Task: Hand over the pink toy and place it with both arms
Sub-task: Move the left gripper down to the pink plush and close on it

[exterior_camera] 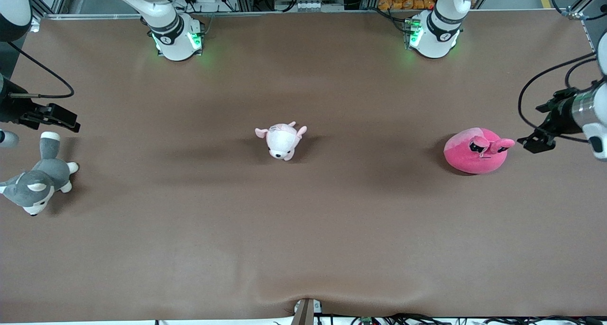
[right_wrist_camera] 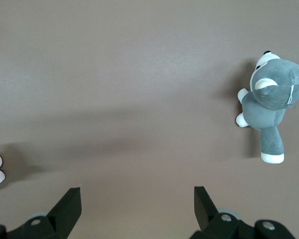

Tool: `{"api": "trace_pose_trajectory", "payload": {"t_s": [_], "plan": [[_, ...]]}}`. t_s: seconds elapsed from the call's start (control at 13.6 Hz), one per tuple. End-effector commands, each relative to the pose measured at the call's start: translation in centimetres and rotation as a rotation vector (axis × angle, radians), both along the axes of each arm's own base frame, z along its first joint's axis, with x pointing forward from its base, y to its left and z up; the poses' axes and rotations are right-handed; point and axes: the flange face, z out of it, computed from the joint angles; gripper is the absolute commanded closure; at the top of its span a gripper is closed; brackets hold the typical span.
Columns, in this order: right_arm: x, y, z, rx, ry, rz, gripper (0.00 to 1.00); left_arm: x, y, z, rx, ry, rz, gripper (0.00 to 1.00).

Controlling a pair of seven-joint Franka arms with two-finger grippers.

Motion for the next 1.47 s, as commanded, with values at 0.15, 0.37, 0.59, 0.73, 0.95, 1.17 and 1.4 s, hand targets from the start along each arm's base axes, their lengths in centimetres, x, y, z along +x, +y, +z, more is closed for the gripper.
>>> {"api": "trace_pose_trajectory", "payload": {"t_s": [0.15, 0.37, 0.59, 0.73, 0.95, 1.17, 1.4], "plan": [[0.0, 0.3, 0.0, 0.000, -0.005, -0.003, 0.00, 0.7, -0.1, 0.9, 0.005, -0.019, 0.029, 0.00], [0.0, 0.3, 0.0, 0.000, -0.003, -0.003, 0.00, 0.9, 0.9, 0.8, 0.024, -0.044, 0.125, 0.00], [0.2, 0.1, -0.2, 0.000, -0.002, -0.004, 0.00, 0.6, 3.4, 0.5, -0.048, -0.049, 0.204, 0.00], [0.2, 0.1, -0.2, 0.000, -0.002, -0.006, 0.00, 0.6, 5.1, -0.3, -0.056, -0.057, 0.236, 0.00], [0.3, 0.2, -0.3, 0.000, -0.003, -0.002, 0.00, 0.4, 6.7, -1.7, -0.160, -0.046, 0.309, 0.00], [0.3, 0.2, -0.3, -0.001, -0.003, -0.004, 0.00, 0.4, 7.8, -3.4, -0.181, -0.009, 0.338, 0.00], [0.3, 0.2, -0.3, -0.001, -0.003, -0.004, 0.00, -0.1, 11.0, -5.5, -0.272, 0.022, 0.448, 0.00]]}}
